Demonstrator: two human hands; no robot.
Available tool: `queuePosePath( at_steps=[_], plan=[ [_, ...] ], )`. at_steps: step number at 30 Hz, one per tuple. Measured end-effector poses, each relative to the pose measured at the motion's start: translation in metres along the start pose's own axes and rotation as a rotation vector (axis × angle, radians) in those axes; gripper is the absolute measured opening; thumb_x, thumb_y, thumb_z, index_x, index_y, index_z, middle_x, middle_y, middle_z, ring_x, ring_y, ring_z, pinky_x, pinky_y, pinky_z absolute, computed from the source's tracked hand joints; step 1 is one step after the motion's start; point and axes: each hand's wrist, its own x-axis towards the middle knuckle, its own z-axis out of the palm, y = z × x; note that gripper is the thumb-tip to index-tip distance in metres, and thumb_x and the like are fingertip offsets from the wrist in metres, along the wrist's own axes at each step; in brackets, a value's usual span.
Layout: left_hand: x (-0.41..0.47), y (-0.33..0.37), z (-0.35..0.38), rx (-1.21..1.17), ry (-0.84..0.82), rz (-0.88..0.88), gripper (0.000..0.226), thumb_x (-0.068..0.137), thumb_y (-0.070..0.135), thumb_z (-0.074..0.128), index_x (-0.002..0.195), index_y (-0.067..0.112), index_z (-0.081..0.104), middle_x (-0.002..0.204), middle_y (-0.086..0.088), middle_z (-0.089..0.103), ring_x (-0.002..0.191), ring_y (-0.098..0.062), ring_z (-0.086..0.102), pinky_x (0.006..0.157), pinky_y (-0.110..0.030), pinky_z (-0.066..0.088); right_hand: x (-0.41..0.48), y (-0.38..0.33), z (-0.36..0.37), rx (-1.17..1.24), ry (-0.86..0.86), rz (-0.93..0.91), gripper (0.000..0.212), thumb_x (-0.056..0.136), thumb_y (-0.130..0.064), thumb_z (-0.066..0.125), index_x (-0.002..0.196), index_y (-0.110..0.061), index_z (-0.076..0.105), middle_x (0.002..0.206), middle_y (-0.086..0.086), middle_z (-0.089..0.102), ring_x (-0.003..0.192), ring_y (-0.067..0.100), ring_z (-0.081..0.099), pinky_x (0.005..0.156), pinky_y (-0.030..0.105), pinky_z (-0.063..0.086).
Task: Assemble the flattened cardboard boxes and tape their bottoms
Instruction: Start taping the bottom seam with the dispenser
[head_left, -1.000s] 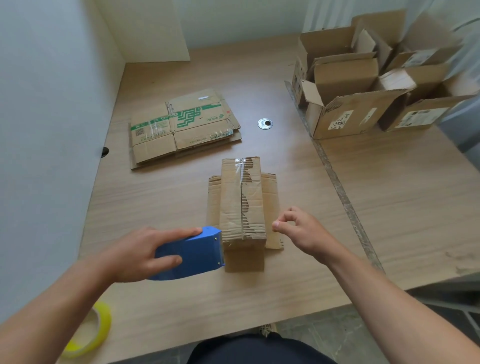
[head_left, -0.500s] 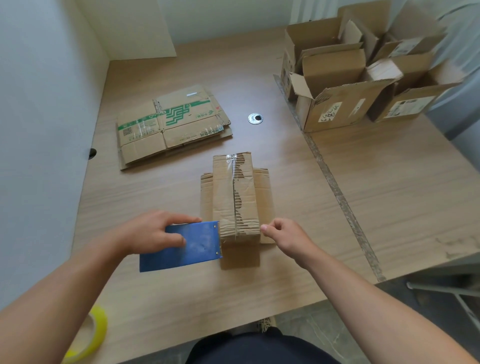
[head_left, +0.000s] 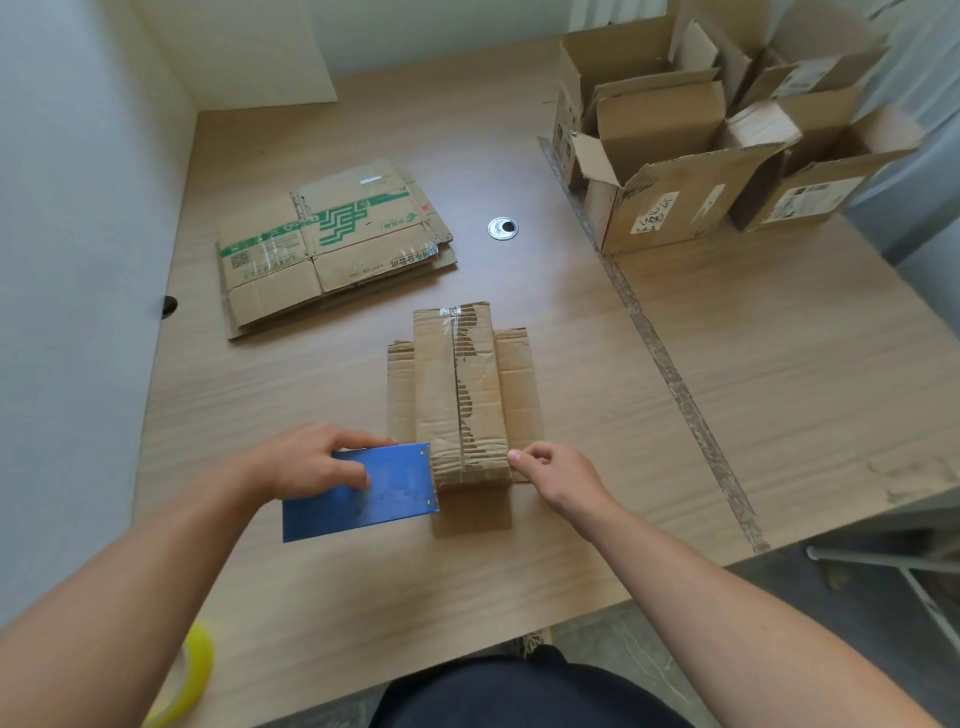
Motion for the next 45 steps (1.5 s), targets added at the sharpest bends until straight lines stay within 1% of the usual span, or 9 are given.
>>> queuePosePath(
  at_steps=[9, 16, 20, 28, 33, 36, 38, 41, 45],
  plan=[
    [0.006, -0.005, 0.002, -0.037, -0.011, 0.008, 0.061, 0.066, 0.044, 0.054, 0.125, 0.059, 0.053, 0.126, 0.021, 0.061, 0.109, -0.006, 0.056, 0.087, -0.025, 0.04, -0.003, -0.001, 0.013, -0.059, 0.179, -0.051, 0.026, 0.096, -0.045, 0.059, 0.114, -0.028, 0.055, 0.117, 0.002, 0.041, 0.107, 0.02, 0.05, 0.097, 0.033, 0.043],
    [0.005, -0.009, 0.005, -0.109, -0.002, 0.027, 0.058, 0.067, 0.041, 0.055, 0.121, 0.062, 0.053, 0.122, 0.022, 0.063, 0.108, -0.003, 0.057, 0.087, -0.025, 0.041, -0.011, 0.003, 0.018, -0.001, 0.154, -0.172, 0.016, 0.097, -0.017, 0.058, 0.082, -0.021, 0.06, 0.094, 0.007, 0.059, 0.091, 0.018, 0.053, 0.077, 0.025, 0.035],
    [0.007, -0.012, 0.005, -0.082, -0.001, 0.017, 0.063, 0.068, 0.042, 0.054, 0.128, 0.057, 0.053, 0.126, 0.018, 0.062, 0.112, -0.01, 0.057, 0.1, -0.035, 0.041, -0.011, 0.002, 0.014, -0.023, 0.106, -0.204, 0.011, 0.094, -0.028, 0.065, 0.085, -0.022, 0.063, 0.099, -0.003, 0.054, 0.101, 0.016, 0.054, 0.088, 0.029, 0.04],
    [0.009, -0.009, 0.003, -0.092, -0.04, 0.027, 0.06, 0.068, 0.042, 0.054, 0.124, 0.062, 0.05, 0.124, 0.017, 0.063, 0.108, -0.01, 0.058, 0.096, -0.035, 0.042, 0.012, -0.001, -0.005, -0.476, 0.017, -0.453, 0.023, 0.091, -0.042, 0.067, 0.089, -0.019, 0.065, 0.108, -0.008, 0.053, 0.112, 0.02, 0.046, 0.092, 0.036, 0.039],
    [0.011, -0.012, 0.005, -0.098, -0.029, 0.041, 0.063, 0.07, 0.043, 0.052, 0.13, 0.059, 0.05, 0.122, 0.015, 0.063, 0.108, -0.011, 0.058, 0.096, -0.036, 0.043, 0.013, -0.014, -0.007, -0.748, 0.117, -0.462, 0.024, 0.094, -0.047, 0.059, 0.105, -0.026, 0.063, 0.13, -0.005, 0.048, 0.122, 0.023, 0.042, 0.093, 0.039, 0.037],
    [0.01, -0.016, 0.008, -0.125, -0.005, 0.058, 0.063, 0.069, 0.043, 0.053, 0.131, 0.056, 0.051, 0.121, 0.016, 0.063, 0.106, -0.009, 0.057, 0.091, -0.032, 0.042, 0.007, -0.025, 0.004, -0.8, 0.248, -0.489, 0.05, 0.087, -0.049, 0.065, 0.132, -0.032, 0.05, 0.148, 0.005, 0.037, 0.138, 0.032, 0.032, 0.105, 0.049, 0.033],
    [0.01, -0.019, 0.011, -0.143, 0.012, 0.06, 0.062, 0.069, 0.043, 0.054, 0.129, 0.057, 0.051, 0.121, 0.017, 0.062, 0.106, -0.007, 0.057, 0.09, -0.03, 0.042, 0.008, -0.032, 0.017, -0.838, 0.161, -0.642, 0.07, 0.09, -0.052, 0.062, 0.152, -0.037, 0.032, 0.162, 0.006, 0.022, 0.151, 0.032, 0.012, 0.117, 0.051, 0.02],
    [0.008, -0.025, 0.015, -0.19, 0.032, 0.08, 0.057, 0.07, 0.043, 0.056, 0.124, 0.062, 0.051, 0.124, 0.018, 0.062, 0.108, -0.006, 0.056, 0.094, -0.032, 0.042, 0.02, -0.037, 0.035, -0.887, -0.064, -0.736, 0.065, 0.1, -0.056, 0.042, 0.157, -0.043, 0.012, 0.168, -0.006, 0.0, 0.154, 0.021, -0.01, 0.123, 0.046, 0.008],
    [-0.001, -0.033, 0.017, -0.238, 0.068, 0.129, 0.052, 0.072, 0.045, 0.058, 0.107, 0.083, 0.046, 0.114, 0.039, 0.06, 0.103, 0.01, 0.055, 0.085, -0.019, 0.041, 0.031, -0.027, 0.04, -0.855, -0.05, -0.742, 0.056, 0.101, -0.057, 0.034, 0.155, -0.045, 0.02, 0.167, -0.01, 0.004, 0.154, 0.019, -0.003, 0.12, 0.043, 0.022]
  ],
)
